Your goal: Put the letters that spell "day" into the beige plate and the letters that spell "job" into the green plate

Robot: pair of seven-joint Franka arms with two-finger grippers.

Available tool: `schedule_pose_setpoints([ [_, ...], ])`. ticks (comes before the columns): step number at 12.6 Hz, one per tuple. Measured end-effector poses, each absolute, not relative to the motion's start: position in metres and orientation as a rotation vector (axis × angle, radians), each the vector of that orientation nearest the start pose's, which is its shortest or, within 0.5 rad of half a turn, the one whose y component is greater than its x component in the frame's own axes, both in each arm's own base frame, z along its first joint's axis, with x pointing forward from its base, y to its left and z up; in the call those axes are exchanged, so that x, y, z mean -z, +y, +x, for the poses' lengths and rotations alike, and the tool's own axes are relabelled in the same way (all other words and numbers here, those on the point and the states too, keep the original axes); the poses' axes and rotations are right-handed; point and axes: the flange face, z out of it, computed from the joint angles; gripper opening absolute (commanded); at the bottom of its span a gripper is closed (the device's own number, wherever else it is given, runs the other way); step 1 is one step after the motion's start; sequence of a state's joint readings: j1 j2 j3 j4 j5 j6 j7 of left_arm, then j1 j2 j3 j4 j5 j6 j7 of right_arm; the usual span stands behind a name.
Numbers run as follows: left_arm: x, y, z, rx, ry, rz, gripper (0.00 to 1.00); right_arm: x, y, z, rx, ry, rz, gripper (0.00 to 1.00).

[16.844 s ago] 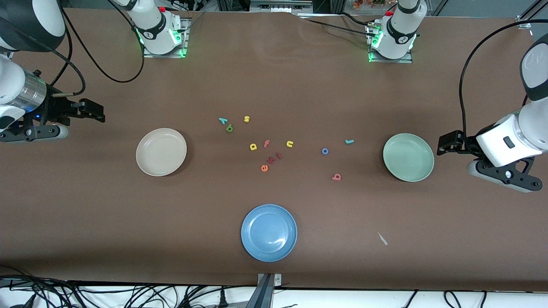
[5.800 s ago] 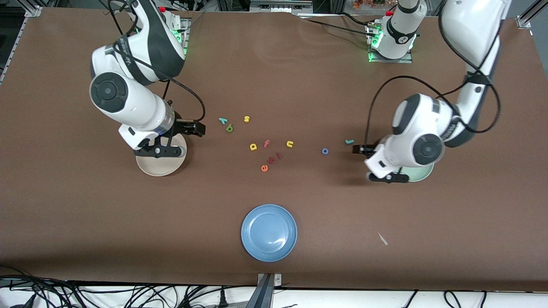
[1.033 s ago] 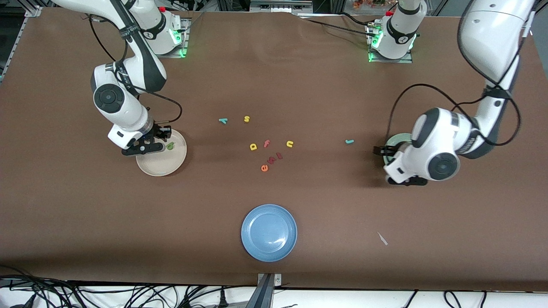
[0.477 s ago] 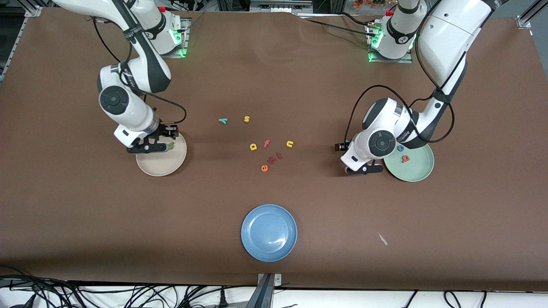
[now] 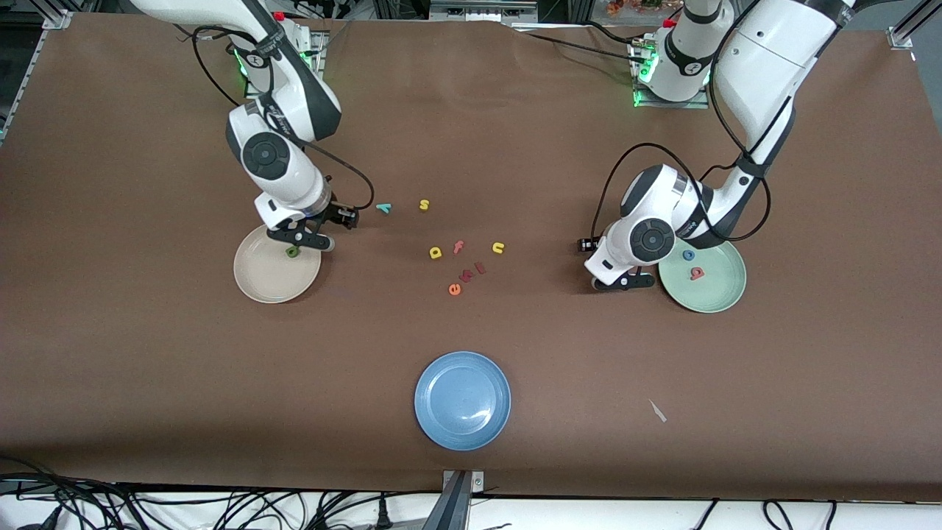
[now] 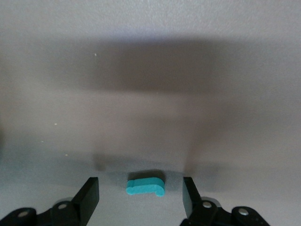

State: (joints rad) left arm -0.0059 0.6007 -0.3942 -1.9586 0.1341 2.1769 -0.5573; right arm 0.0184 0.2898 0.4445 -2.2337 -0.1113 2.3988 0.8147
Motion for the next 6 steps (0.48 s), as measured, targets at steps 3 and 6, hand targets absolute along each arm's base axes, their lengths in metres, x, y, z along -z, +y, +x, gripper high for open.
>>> schedule_pose_setpoints([
  [3, -0.162, -0.222, 0.532, -0.519, -0.135, -3.071, 0.64, -0.236, 0.265, 0.466, -0.156, 0.675, -3.048, 0.63],
  [6, -0.162, -0.223, 0.531, -0.509, -0.135, -3.077, 0.48, -0.218, 0.28, 0.459, -0.171, 0.754, -2.994, 0.63],
])
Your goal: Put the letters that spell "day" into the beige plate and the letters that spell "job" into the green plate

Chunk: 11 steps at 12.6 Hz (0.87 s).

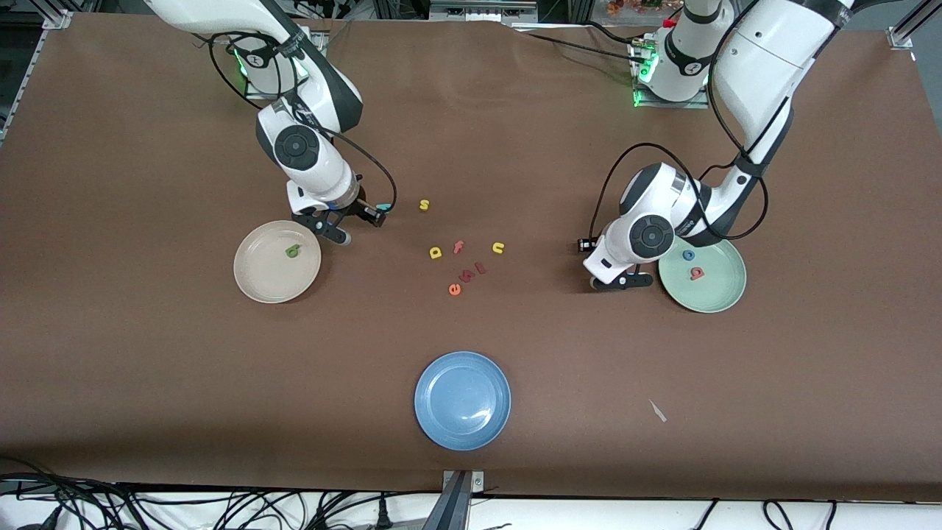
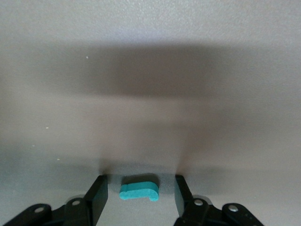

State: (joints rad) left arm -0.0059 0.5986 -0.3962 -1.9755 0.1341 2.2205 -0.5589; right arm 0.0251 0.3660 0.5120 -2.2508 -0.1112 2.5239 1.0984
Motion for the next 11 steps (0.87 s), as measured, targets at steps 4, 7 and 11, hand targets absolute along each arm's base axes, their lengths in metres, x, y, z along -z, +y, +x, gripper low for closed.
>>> schedule_pose_setpoints([
  [4, -0.164, -0.225, 0.531, -0.503, -0.133, -3.08, 0.35, -0.2, 0.297, 0.447, -0.19, 0.747, -2.969, 0.63],
  [7, -0.166, -0.224, 0.53, -0.5, -0.134, -3.079, 0.27, -0.189, 0.301, 0.436, -0.206, 0.732, -2.97, 0.63],
  [11, -0.166, -0.224, 0.53, -0.5, -0.134, -3.079, 0.27, -0.177, 0.296, 0.419, -0.206, 0.685, -2.998, 0.63],
])
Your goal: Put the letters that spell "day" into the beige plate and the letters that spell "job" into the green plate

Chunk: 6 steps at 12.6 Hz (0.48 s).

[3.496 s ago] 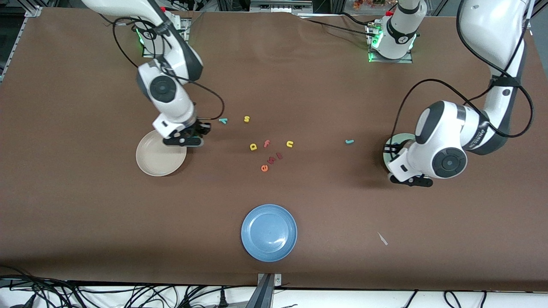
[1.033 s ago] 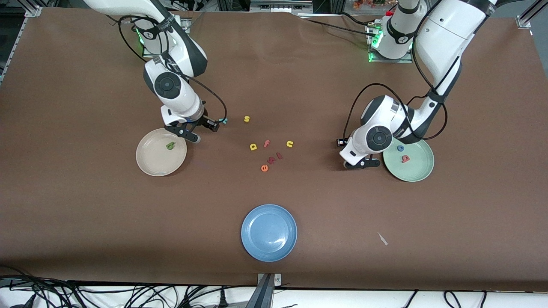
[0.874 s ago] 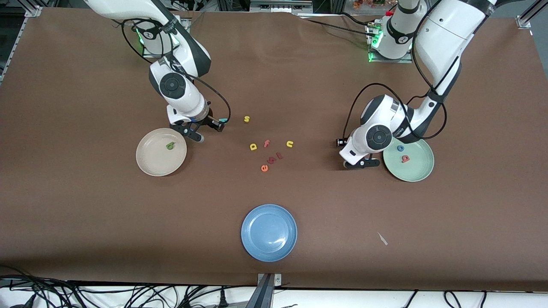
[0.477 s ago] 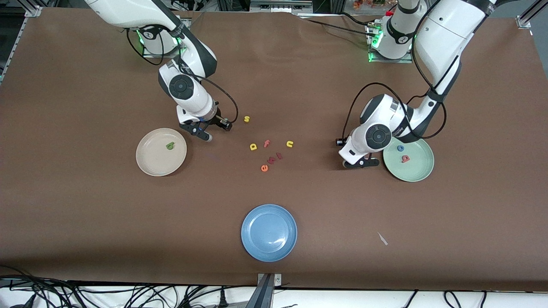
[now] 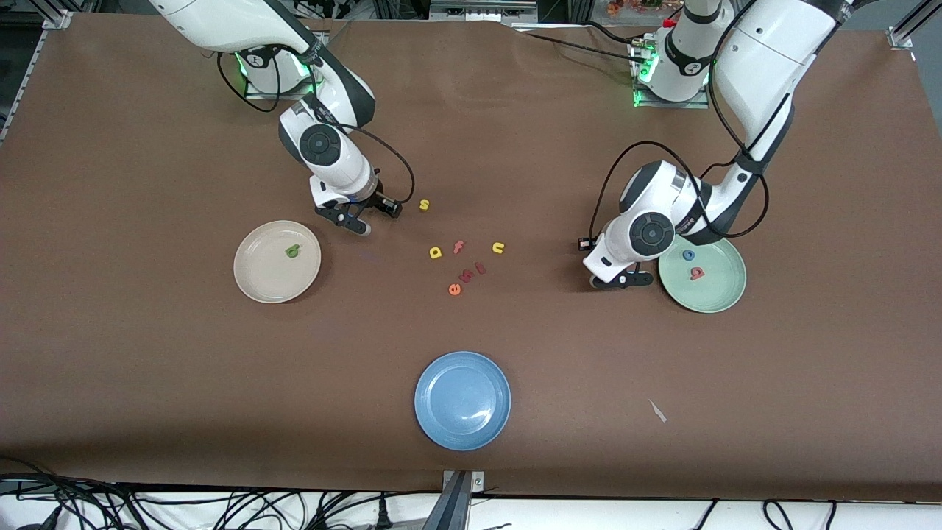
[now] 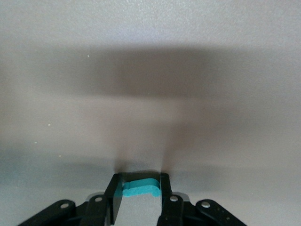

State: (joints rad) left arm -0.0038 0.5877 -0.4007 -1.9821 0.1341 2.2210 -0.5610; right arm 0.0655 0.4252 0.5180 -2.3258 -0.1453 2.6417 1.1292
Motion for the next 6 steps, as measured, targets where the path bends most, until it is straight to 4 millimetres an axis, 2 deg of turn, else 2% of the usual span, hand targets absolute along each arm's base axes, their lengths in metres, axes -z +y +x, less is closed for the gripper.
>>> schedule_pose_setpoints([
  [2, -0.168, -0.223, 0.531, -0.495, -0.132, -3.081, 0.28, -0.175, 0.296, 0.417, -0.204, 0.682, -2.997, 0.62],
  [3, -0.176, -0.22, 0.536, -0.484, -0.118, -3.084, 0.28, -0.175, 0.296, 0.416, -0.198, 0.68, -2.993, 0.62],
  [4, -0.194, -0.214, 0.546, -0.49, -0.082, -3.075, 0.28, -0.173, 0.295, 0.414, -0.191, 0.672, -2.991, 0.6],
  [6, -0.252, -0.185, 0.574, -0.533, -0.017, -3.042, 0.27, -0.17, 0.294, 0.409, -0.181, 0.652, -2.993, 0.53],
])
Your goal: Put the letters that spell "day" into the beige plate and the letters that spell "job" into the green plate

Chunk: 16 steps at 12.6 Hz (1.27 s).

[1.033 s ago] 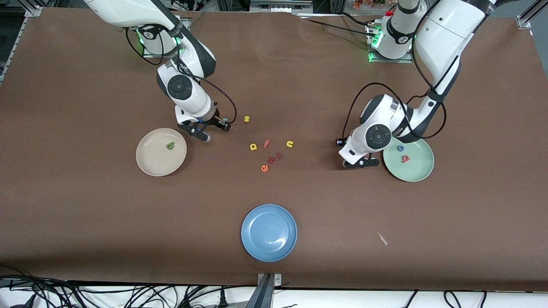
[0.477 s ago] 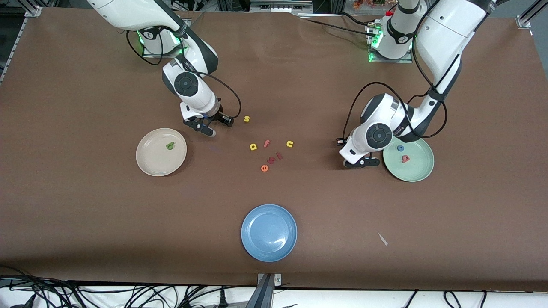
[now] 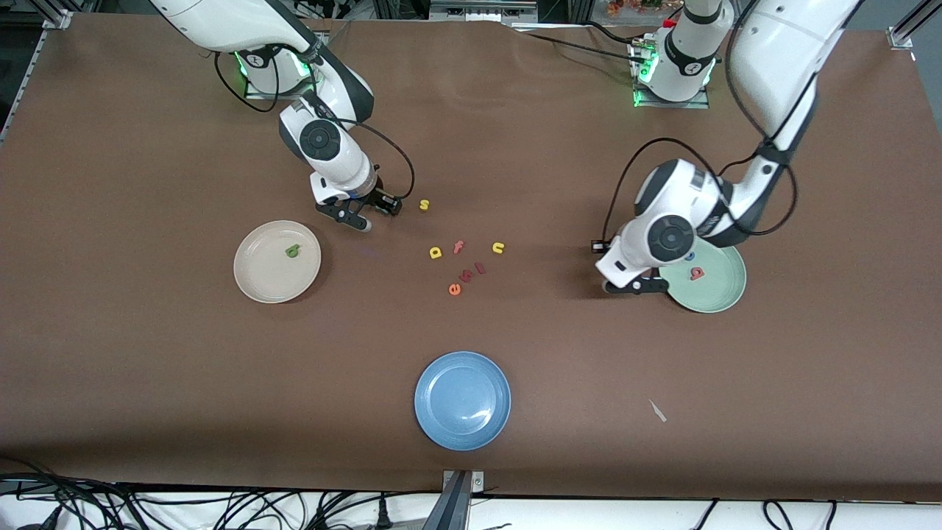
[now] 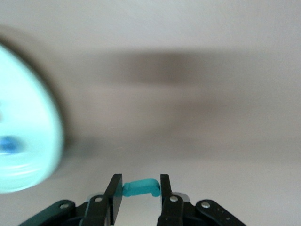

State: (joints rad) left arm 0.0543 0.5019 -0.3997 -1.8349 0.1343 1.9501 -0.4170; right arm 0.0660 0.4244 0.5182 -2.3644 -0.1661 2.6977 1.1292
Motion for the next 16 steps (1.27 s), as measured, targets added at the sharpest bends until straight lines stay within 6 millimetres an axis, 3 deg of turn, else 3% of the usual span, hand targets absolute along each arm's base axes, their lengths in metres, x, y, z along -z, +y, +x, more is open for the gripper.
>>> schedule_pose_setpoints([
  [2, -0.301, -0.13, 0.598, -0.572, 0.062, -3.042, 0.27, -0.171, 0.294, 0.408, -0.174, 0.644, -2.995, 0.34],
  [3, -0.306, -0.094, 0.605, -0.582, 0.101, -3.05, 0.27, -0.171, 0.294, 0.408, -0.174, 0.642, -2.996, 0.25],
  [5, -0.287, -0.013, 0.61, -0.617, 0.171, -3.025, 0.34, -0.175, 0.295, 0.408, -0.159, 0.629, -3.0, 0.21],
  [6, -0.27, 0.016, 0.611, -0.628, 0.188, -3.02, 0.56, -0.176, 0.295, 0.409, -0.15, 0.621, -3.002, 0.21],
  [7, -0.25, 0.031, 0.612, -0.62, 0.197, -3.028, 1.0, -0.18, 0.293, 0.411, -0.137, 0.61, -3.01, 0.21],
  [9, -0.218, 0.027, 0.614, -0.625, 0.22, -3.054, 1.0, -0.199, 0.273, 0.425, -0.107, 0.536, -3.076, 0.21],
  [10, -0.216, 0.021, 0.615, -0.621, 0.233, -3.058, 1.0, -0.214, 0.255, 0.437, -0.093, 0.469, -3.12, 0.21],
  [12, -0.242, 0.013, 0.626, -0.548, 0.249, -3.062, 1.0, -0.247, 0.206, 0.466, -0.093, 0.321, -3.198, 0.21],
  [14, -0.313, -0.006, 0.641, -0.473, 0.282, -3.05, 1.0, -0.269, 0.166, 0.489, -0.115, 0.221, -3.239, 0.22],
  [15, -0.364, -0.02, 0.647, -0.442, 0.302, -3.043, 1.0, -0.275, 0.153, 0.499, -0.126, 0.187, -3.248, 0.23],
  [16, -0.414, -0.031, 0.649, -0.407, 0.308, -3.048, 1.0, -0.278, 0.144, 0.504, -0.132, 0.168, -3.252, 0.31],
])
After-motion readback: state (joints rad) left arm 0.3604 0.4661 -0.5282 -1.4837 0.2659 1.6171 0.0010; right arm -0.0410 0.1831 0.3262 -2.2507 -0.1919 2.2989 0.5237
